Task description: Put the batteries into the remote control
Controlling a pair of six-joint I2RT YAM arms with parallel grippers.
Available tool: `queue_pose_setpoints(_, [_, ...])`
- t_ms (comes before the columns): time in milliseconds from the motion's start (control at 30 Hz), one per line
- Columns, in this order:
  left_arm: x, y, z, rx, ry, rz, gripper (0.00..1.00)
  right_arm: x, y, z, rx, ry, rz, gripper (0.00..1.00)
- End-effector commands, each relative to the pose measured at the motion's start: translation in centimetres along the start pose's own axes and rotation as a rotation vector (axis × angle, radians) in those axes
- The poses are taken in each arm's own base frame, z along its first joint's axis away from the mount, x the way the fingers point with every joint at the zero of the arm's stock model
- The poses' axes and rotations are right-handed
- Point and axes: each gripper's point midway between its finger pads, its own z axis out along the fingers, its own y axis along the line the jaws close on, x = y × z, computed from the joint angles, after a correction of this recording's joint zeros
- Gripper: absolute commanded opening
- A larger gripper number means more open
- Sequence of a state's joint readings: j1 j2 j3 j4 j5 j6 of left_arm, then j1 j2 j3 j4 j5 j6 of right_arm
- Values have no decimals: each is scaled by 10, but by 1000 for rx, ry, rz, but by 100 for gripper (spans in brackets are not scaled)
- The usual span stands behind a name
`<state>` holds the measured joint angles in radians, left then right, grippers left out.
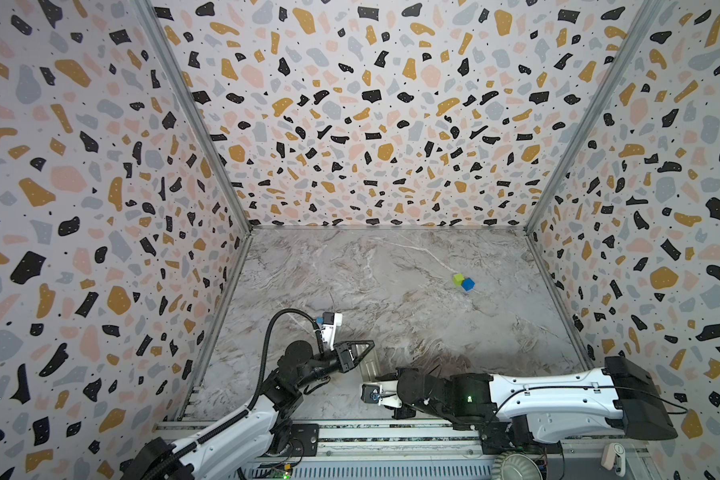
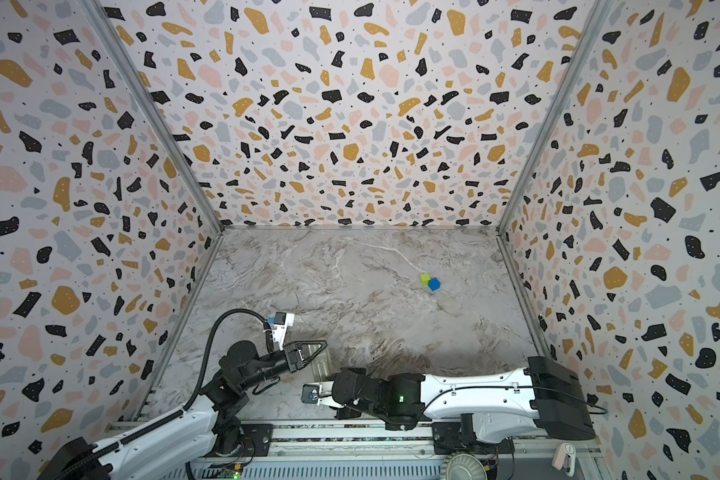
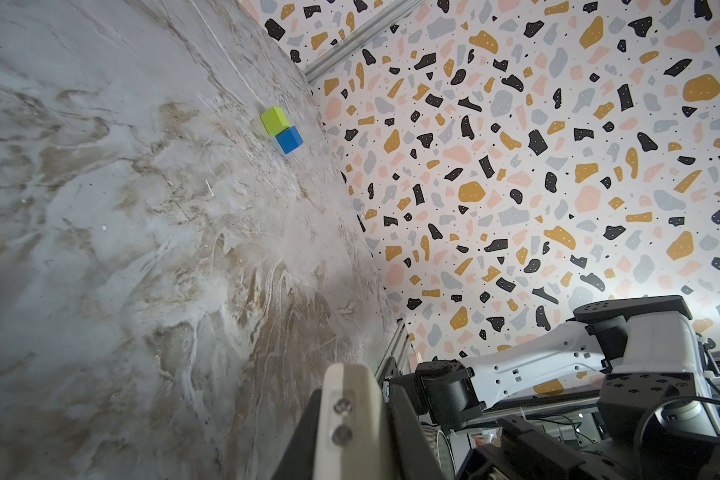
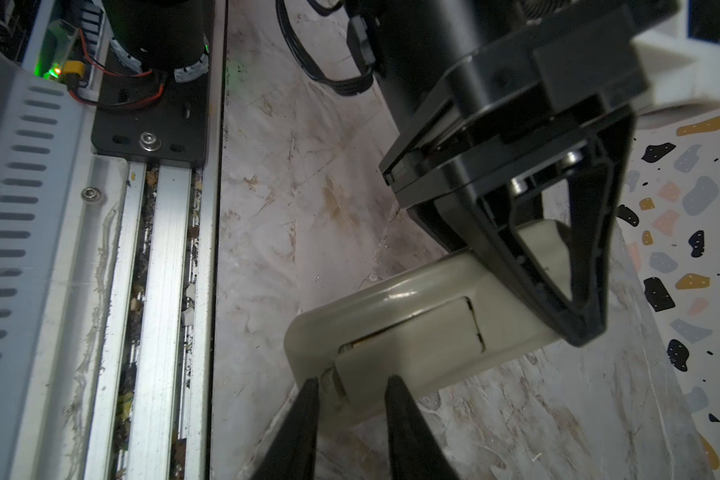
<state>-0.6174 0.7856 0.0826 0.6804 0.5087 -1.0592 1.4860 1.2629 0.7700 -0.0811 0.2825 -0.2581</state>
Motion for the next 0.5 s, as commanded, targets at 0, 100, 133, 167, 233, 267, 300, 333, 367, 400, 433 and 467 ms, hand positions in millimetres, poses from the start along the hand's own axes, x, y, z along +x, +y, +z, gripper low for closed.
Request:
queue_pose_setpoints(0, [-10,-25,0,85,-24,42,0,-16,-7,-3,23,-33,-2,30])
queue_pose_setpoints(100, [-10,-25,1,87,-22,43,0,-15,-8,-2,31,-27,-5,29])
queue_pose_setpoints(133, [-10,-26,1,88,-22,43,0,-15,-8,-2,34,-26,-5,28])
queue_pose_setpoints(167, [-10,-25,1,88,-21,43,0,-13,-9,-2,41,-22,-6,27])
queue_pose_setpoints(233, [-10,-26,1,90,-20,44,0,-12,-11,-2,52,-15,-10,26])
queue_pose_setpoints(267, [-10,-26,1,92,-20,45,0,-12,-12,-2,58,-13,-11,26])
queue_pose_setpoints(300, [-10,-26,1,93,-20,45,0,-12,-13,-2,62,-13,-12,25])
queue_pose_setpoints(333, [-10,-27,1,94,-21,46,0,-12,-13,-1,65,-13,-12,25])
queue_pose_setpoints(367, [-10,-27,1,96,-20,46,0,-12,-14,-1,68,-13,-13,25])
queue_pose_setpoints(400, [-10,-27,1,96,-19,45,0,-13,-14,-1,69,-14,-14,24])
queue_pose_setpoints(433, [-10,-28,1,98,-18,46,0,-12,-14,0,70,-11,-18,24])
queue_pose_setpoints(467, [-10,-29,0,101,-19,46,0,-12,-15,0,73,-11,-19,24])
